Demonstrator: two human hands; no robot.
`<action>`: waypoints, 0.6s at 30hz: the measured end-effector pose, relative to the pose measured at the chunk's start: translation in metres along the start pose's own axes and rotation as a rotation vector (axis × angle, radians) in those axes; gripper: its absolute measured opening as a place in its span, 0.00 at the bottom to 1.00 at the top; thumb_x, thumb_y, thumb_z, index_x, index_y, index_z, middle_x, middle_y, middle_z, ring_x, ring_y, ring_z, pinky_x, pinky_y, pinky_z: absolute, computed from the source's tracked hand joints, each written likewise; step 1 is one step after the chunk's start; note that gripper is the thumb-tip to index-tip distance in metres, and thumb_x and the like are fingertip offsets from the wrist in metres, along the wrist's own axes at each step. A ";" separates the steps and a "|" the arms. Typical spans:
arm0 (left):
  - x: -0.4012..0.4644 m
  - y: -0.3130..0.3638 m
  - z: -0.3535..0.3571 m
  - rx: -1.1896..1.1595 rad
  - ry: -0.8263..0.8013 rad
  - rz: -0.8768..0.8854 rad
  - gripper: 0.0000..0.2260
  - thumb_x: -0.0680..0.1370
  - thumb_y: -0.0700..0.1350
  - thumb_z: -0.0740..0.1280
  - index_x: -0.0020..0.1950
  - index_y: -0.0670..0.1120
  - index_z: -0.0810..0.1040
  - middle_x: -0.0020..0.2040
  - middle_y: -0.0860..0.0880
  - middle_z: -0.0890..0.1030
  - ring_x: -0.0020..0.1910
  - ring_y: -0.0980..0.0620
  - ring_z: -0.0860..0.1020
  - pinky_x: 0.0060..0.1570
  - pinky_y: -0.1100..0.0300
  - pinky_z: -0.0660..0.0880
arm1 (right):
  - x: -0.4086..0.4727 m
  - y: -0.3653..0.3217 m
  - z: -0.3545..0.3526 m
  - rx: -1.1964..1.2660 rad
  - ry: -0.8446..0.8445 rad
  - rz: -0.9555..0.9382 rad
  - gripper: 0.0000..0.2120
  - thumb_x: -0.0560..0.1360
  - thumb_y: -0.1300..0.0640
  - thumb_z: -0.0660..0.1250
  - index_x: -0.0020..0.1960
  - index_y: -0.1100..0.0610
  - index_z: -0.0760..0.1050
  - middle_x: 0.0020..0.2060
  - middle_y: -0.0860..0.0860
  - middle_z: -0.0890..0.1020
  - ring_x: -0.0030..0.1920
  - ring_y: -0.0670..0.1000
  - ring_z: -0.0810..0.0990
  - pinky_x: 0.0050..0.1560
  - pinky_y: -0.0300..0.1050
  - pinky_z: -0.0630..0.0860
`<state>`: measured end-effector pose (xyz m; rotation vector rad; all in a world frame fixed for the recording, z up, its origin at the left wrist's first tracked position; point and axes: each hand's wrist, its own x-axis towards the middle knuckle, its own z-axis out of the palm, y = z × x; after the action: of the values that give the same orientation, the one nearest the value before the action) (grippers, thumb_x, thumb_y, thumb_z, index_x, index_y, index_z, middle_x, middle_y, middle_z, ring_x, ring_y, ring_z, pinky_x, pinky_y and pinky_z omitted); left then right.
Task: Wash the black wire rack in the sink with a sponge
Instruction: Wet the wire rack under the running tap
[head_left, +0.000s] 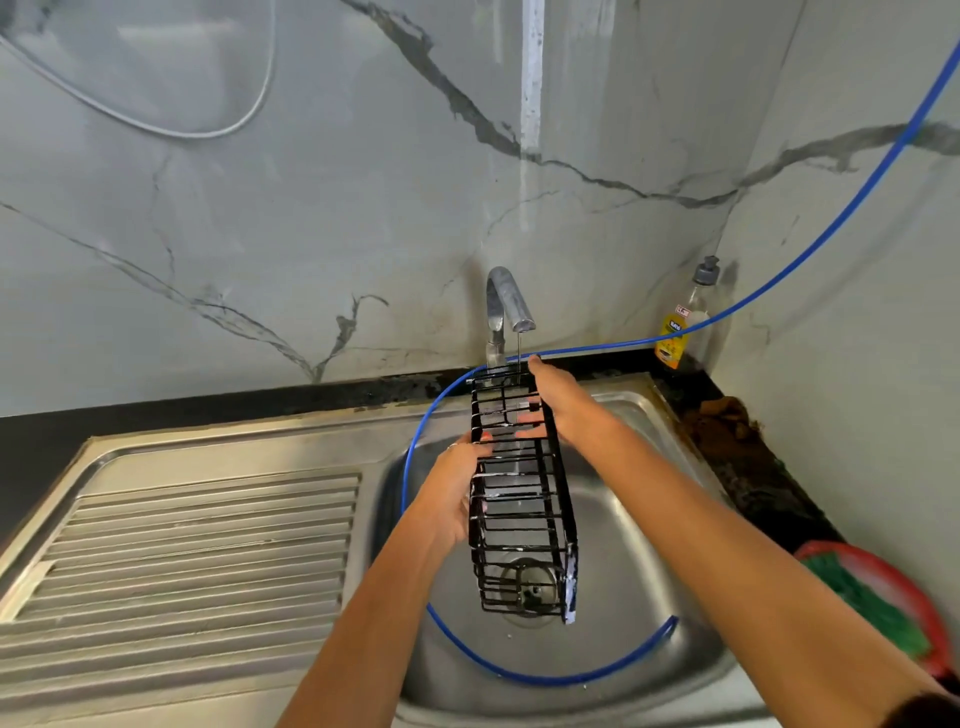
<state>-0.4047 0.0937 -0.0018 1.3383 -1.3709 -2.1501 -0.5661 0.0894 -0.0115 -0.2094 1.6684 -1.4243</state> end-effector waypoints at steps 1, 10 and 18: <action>0.000 -0.002 -0.001 -0.016 -0.001 -0.013 0.08 0.81 0.43 0.59 0.53 0.49 0.78 0.32 0.49 0.82 0.27 0.54 0.80 0.21 0.64 0.73 | -0.002 -0.003 0.003 0.047 -0.066 0.057 0.26 0.81 0.43 0.53 0.68 0.63 0.66 0.60 0.64 0.76 0.52 0.62 0.80 0.36 0.55 0.78; -0.002 0.002 -0.011 -0.015 -0.215 -0.104 0.21 0.72 0.49 0.69 0.63 0.45 0.74 0.51 0.43 0.82 0.48 0.43 0.81 0.50 0.44 0.78 | 0.001 -0.023 0.021 -0.098 -0.127 -0.097 0.12 0.81 0.59 0.51 0.63 0.62 0.63 0.50 0.66 0.81 0.40 0.63 0.84 0.37 0.59 0.82; 0.000 0.018 0.006 0.673 0.085 0.239 0.31 0.75 0.65 0.64 0.74 0.54 0.65 0.71 0.49 0.71 0.67 0.49 0.70 0.58 0.59 0.66 | 0.023 -0.007 0.029 -0.075 0.192 -0.112 0.13 0.78 0.60 0.58 0.59 0.66 0.71 0.52 0.59 0.80 0.49 0.59 0.81 0.51 0.51 0.78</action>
<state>-0.4141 0.0880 0.0136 1.3477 -2.2000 -1.5075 -0.5614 0.0522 -0.0150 -0.2162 1.8947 -1.5048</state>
